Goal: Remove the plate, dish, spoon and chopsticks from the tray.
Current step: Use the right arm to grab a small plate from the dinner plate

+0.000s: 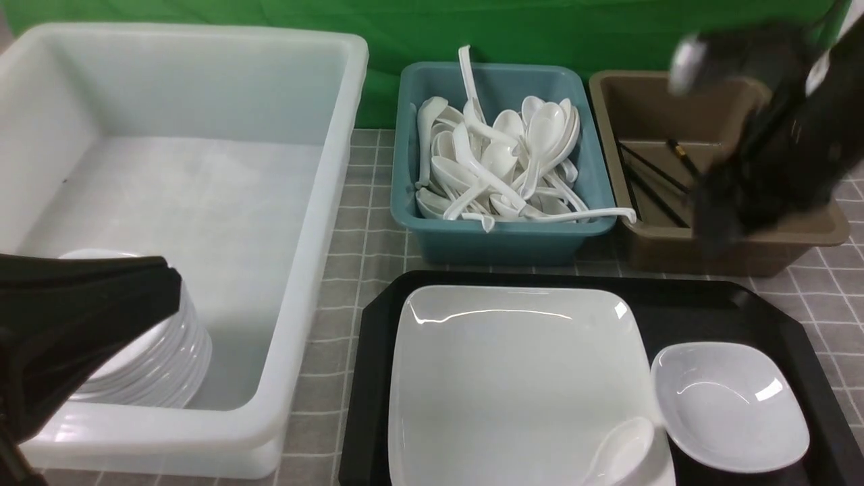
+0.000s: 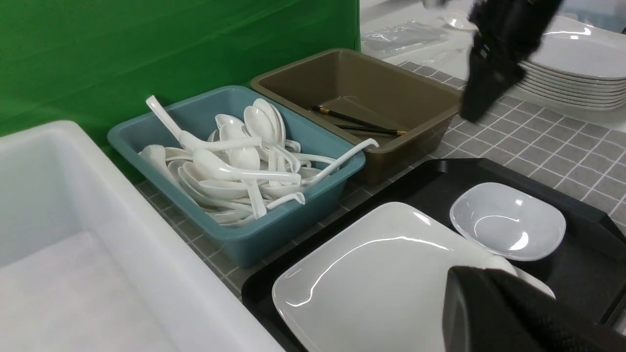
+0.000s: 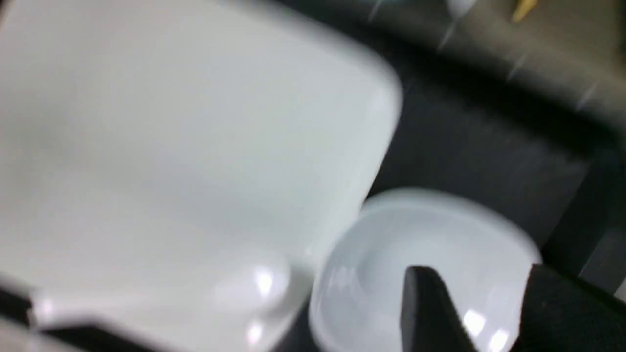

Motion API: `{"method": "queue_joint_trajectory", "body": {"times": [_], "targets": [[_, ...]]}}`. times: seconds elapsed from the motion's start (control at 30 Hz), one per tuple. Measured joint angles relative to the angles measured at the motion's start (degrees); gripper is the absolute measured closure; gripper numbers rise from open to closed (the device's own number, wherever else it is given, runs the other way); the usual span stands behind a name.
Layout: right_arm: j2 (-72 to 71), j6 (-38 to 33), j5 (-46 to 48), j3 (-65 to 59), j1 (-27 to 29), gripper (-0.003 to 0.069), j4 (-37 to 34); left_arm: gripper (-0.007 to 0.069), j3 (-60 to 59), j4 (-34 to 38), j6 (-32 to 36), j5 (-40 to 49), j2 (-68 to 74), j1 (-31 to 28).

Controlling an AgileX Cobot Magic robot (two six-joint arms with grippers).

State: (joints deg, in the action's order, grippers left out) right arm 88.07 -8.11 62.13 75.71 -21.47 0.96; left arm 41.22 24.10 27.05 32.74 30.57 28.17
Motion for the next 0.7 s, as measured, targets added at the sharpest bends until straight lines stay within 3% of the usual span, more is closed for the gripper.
{"method": "queue_joint_trajectory", "body": {"times": [0.17,0.3,0.5,0.7], "targets": [[-6.57,-0.05,-4.80,-17.03,-9.11,0.0214,7.97,0.0615,0.00,0.00,0.00,0.00,0.00,0.00],[-7.34,-0.07,-12.76,-26.46,-10.56,0.0153,10.42,0.0615,0.00,0.00,0.00,0.26,0.00,0.00],[-3.27,-0.07,-23.20,-32.37,-10.67,0.0141,12.31,0.0615,0.00,0.00,0.15,0.64,0.00,0.00],[3.76,0.55,-26.88,-32.59,-10.68,0.0146,21.33,0.0615,0.00,-0.05,0.15,0.77,0.00,0.00]]}}
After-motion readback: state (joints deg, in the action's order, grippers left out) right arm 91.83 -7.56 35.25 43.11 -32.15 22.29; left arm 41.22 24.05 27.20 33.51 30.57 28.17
